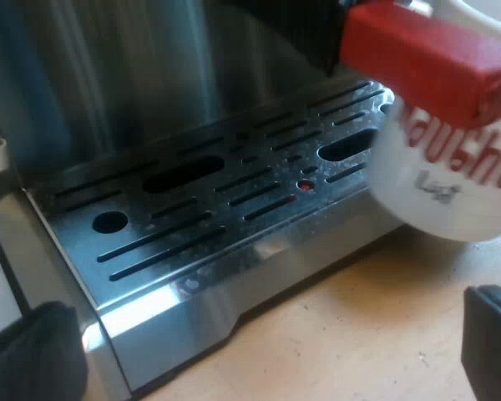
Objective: Place mug into machine
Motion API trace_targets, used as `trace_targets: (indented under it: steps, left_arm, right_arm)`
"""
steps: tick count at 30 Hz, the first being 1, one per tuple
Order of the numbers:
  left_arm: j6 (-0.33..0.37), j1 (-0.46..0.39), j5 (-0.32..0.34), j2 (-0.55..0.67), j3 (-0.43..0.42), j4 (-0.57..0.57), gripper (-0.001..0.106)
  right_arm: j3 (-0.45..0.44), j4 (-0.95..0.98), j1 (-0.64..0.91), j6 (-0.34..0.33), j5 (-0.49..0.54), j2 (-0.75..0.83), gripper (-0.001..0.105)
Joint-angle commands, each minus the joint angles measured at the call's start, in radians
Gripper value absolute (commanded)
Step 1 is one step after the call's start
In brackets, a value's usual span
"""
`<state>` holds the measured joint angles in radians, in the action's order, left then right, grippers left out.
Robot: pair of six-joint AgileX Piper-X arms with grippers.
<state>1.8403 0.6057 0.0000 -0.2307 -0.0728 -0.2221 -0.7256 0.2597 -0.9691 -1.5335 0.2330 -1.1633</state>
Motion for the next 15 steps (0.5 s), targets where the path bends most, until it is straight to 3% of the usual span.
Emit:
trace_targets:
  steps: [1, 15]
  left_arm:
    - [0.01, 0.004, 0.0, 0.005, -0.002, 0.018, 0.093]
    - [0.01, 0.004, 0.0, 0.005, -0.002, 0.018, 0.093]
  right_arm:
    - [-0.055, -0.056, 0.001, -0.018, 0.026, -0.05, 0.0]
    - [-0.101, -0.204, 0.012, -0.018, 0.092, -0.196, 0.0]
